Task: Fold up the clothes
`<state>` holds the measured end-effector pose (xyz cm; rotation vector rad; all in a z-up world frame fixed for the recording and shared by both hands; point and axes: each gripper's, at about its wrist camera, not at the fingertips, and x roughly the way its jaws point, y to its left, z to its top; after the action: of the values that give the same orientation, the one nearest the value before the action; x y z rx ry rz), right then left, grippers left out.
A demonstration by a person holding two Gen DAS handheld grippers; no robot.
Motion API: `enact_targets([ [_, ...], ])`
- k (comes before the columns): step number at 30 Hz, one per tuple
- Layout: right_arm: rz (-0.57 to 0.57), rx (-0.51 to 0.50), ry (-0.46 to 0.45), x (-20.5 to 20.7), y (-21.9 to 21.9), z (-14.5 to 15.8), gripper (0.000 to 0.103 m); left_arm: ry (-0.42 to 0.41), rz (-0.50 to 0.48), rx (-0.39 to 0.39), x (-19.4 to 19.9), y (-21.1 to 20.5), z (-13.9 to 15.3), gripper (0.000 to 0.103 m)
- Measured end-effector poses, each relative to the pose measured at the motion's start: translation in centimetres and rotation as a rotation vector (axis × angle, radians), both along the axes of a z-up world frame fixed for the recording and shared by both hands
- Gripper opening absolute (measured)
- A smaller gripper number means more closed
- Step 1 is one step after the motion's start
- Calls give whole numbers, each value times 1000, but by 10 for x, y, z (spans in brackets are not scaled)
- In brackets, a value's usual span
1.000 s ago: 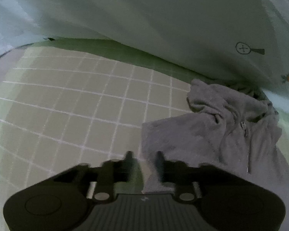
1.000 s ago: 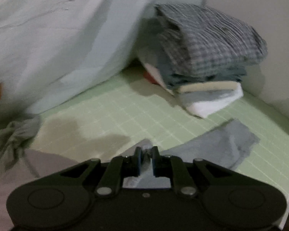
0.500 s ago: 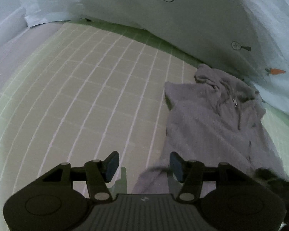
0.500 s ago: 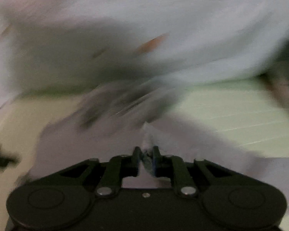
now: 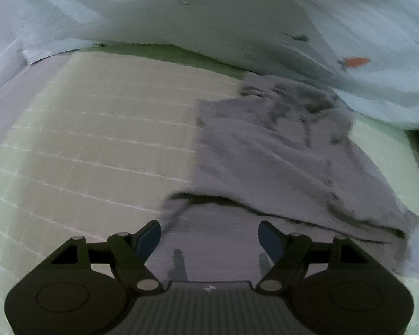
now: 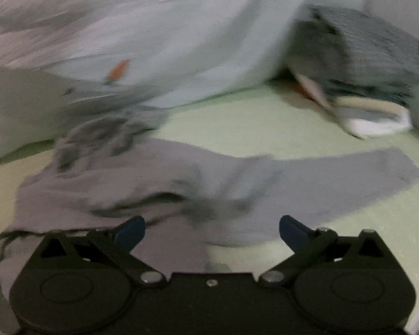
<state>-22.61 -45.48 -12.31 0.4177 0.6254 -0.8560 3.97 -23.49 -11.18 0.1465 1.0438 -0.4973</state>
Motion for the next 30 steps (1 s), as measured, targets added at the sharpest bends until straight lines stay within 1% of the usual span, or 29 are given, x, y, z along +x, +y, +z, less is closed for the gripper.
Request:
enact_targets([
  [4,-61,-6,5,-35,-24,-2,103,-12,-55,-5,-16,-37,0,78],
  [9,-92,10,8,-56,-60,-11,103,-32,-111,-16,-29,-79,-1,78],
  [13,-100,41,35,-56,-91,-25,103,-18,-140,-6,-25,-107,-10,76],
  [16,-122,69,53,-49,-113,-35,103,-2,-185,-6,-16,-128,-20,73],
  [18,-130,86,70,-39,-128,-45,103,28,-196,-7,-9,-140,-29,69],
  [20,-127,103,93,-28,-140,-53,103,84,-198,-8,-1,-153,-40,66],
  [22,-129,104,116,-21,-148,-56,103,116,-227,-2,-2,-165,-47,53],
  [23,-132,97,123,-19,-151,-57,103,132,-241,1,-2,-170,-51,49],
  [24,-134,89,129,-17,-152,-57,103,130,-241,9,-4,-173,-53,39],
  [26,-140,86,139,-15,-155,-58,103,124,-241,26,-7,-178,-56,30],
  [27,-142,89,144,-14,-156,-59,103,117,-243,24,-8,-177,-55,17],
  [30,-131,97,154,-10,-157,-63,103,87,-247,12,-11,-173,-50,10],
])
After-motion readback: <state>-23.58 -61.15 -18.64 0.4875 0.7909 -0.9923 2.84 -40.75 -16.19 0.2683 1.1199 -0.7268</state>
